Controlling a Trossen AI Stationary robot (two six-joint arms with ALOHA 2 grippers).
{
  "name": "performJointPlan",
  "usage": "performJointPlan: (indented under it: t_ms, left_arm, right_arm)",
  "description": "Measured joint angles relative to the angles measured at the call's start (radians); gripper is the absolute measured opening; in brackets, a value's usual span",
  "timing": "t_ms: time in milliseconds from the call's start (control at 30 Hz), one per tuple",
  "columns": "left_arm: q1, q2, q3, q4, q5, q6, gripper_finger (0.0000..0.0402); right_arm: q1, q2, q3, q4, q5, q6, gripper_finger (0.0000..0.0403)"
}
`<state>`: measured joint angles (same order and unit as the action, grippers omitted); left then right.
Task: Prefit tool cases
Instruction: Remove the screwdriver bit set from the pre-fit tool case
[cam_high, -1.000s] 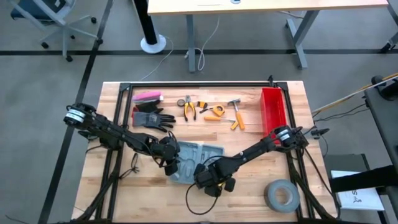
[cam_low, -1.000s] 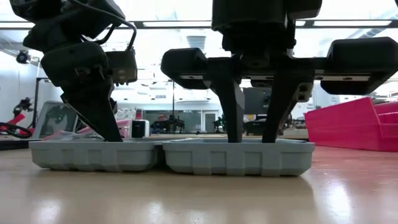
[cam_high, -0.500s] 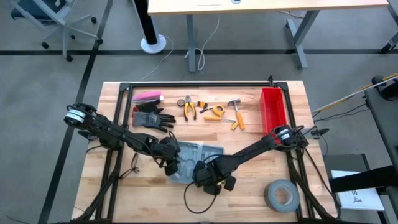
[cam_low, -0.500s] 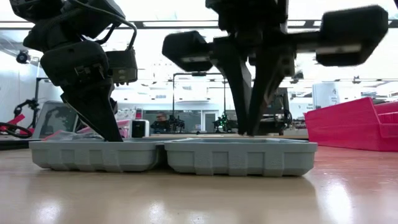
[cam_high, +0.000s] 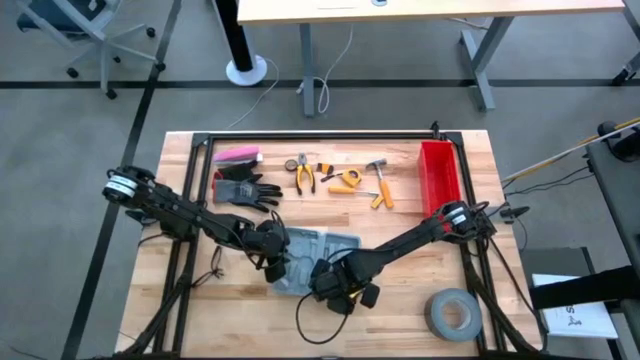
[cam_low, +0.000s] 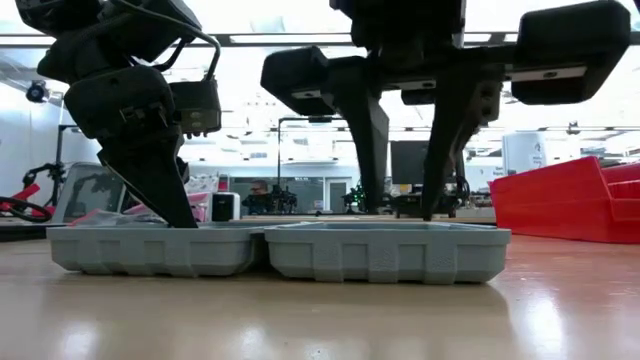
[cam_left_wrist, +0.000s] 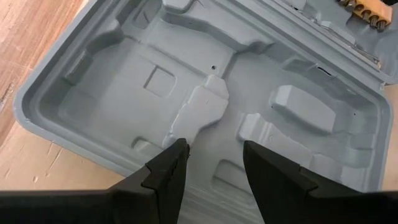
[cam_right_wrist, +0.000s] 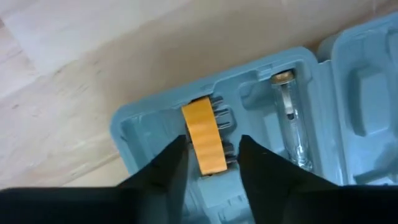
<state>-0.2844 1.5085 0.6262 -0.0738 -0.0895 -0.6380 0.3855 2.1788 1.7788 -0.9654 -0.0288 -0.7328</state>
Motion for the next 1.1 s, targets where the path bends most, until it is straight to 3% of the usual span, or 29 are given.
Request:
performJointPlan:
  t_ms: [167, 333, 1100]
  left_arm:
    - [0.0, 0.0, 0.0, 0.0, 0.001, 0.0, 0.0165]
    - [0.0, 0.0, 0.0, 0.0, 0.001, -0.002, 0.0165]
    - [0.0, 0.0, 0.0, 0.01, 0.003, 0.0, 0.0165]
  right_arm:
    - [0.003, 0.004, -0.012, 0.007, 0.003, -0.033, 0.0166]
    - [0.003, 0.023, -0.026, 0.005, 0.006, -0.061, 0.0178]
    - [-0.01, 0.066, -0.025, 0.037, 0.051, -0.132, 0.0106]
